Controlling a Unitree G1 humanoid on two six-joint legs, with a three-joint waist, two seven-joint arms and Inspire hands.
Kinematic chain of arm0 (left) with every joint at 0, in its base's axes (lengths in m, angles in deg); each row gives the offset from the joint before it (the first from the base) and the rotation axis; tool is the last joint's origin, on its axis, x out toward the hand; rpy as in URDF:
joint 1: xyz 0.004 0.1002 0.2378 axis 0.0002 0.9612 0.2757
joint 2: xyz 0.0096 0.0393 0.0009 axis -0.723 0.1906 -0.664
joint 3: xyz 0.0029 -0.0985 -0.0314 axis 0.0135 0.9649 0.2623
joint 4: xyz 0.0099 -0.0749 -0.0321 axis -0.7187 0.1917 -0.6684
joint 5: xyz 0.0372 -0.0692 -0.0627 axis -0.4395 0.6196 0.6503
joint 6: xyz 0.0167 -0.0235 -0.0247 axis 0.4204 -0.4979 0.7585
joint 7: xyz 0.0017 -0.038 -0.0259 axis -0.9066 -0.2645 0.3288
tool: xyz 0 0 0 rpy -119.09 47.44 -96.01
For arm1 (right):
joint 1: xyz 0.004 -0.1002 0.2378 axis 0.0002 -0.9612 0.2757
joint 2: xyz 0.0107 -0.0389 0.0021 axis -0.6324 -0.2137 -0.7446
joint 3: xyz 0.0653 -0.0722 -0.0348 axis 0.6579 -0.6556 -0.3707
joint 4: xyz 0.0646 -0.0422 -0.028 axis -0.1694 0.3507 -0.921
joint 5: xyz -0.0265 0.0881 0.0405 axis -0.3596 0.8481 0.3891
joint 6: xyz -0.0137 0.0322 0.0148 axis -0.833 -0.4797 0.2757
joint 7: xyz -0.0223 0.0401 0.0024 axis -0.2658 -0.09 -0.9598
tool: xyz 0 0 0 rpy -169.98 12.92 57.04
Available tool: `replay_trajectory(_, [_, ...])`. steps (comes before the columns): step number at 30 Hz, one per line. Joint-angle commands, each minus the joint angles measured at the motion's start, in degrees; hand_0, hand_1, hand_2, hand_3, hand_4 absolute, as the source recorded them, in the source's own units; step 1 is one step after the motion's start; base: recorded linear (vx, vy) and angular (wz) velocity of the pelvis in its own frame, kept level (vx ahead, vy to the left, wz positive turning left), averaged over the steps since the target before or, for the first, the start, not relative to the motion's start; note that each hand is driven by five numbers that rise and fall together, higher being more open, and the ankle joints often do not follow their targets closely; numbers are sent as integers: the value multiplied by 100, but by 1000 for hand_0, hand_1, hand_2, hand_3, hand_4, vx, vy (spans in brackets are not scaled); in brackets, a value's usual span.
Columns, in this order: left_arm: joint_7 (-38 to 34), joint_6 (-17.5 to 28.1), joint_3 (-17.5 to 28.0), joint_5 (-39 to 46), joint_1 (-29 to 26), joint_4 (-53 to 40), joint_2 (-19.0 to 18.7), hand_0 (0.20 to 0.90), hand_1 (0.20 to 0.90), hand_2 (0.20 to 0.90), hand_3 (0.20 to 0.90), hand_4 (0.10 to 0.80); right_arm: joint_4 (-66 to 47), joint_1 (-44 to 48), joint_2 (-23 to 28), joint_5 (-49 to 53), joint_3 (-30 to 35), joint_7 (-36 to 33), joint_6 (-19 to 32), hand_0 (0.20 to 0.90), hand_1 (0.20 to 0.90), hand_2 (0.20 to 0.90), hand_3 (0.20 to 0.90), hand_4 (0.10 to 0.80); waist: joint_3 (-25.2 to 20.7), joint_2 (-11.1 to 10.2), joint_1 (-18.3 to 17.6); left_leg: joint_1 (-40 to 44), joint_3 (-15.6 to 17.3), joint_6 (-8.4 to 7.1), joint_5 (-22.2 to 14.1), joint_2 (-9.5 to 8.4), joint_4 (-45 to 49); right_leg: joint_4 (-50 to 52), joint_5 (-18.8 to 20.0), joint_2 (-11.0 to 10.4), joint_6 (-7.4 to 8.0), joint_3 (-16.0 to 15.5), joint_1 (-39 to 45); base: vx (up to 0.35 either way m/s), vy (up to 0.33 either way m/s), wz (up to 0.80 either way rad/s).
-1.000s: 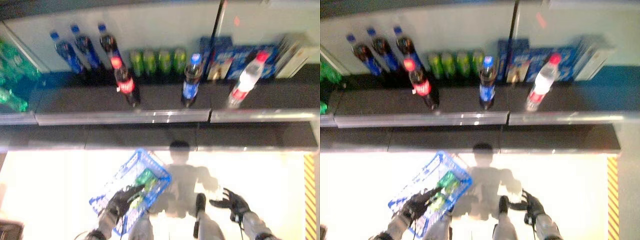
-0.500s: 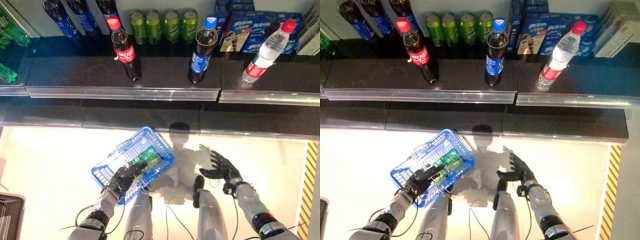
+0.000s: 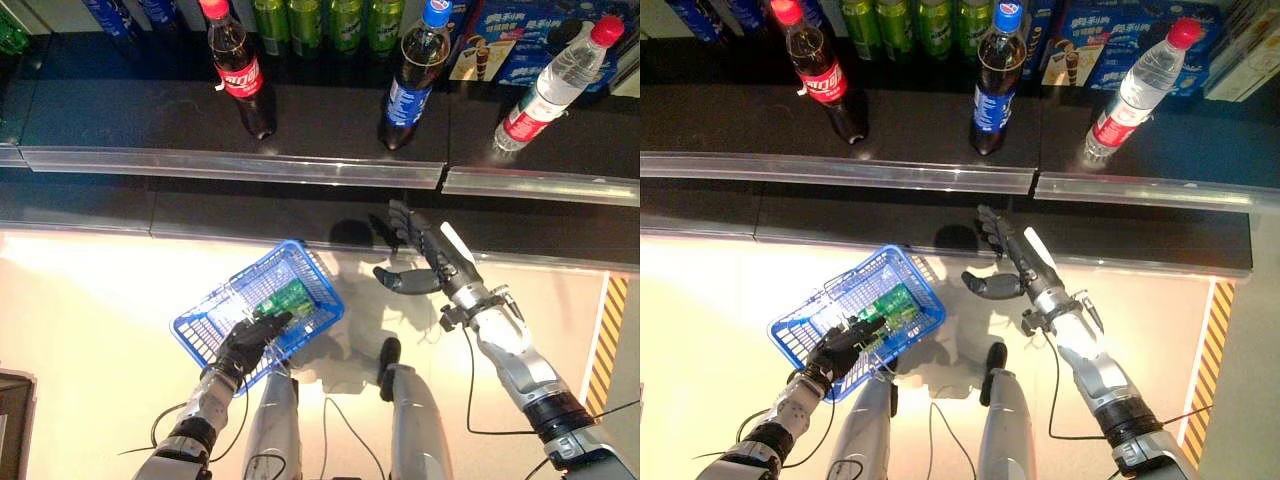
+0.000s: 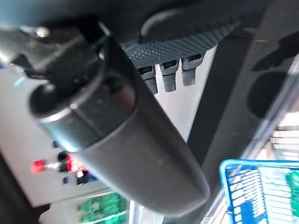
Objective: Pick up the drink and place into the basket.
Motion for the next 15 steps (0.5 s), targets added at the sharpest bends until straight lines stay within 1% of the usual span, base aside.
replay_trajectory(1, [313,267,-144,204,713,-306,-353,300,300,300,200,100,-922,323,117,-16,392,-193,650,900,900,900,900,800,-250,-107,47,58,43,462,70,-90,124,-342,118,-76,265,214,362,0,0,0])
replay_trajectory(7, [343,252,-90,162,748,-285,-352,300,300,300,200,100,-1253,518,260,167,646,-316,764,900,900,900,900,800,-173,-97,40,129,75,444,66,-70,110,-406,120,-95,247,174,464,6,-1,0])
replay_trajectory(15, [356,185,-129,6,754,-306,-318,300,300,300,200,100,-1199,915,298,530,1056,-646,1100,900,900,900,900,800,-90,-49,98,213,59,441,18,-83,164,-399,90,-156,216,81,598,42,-5,1])
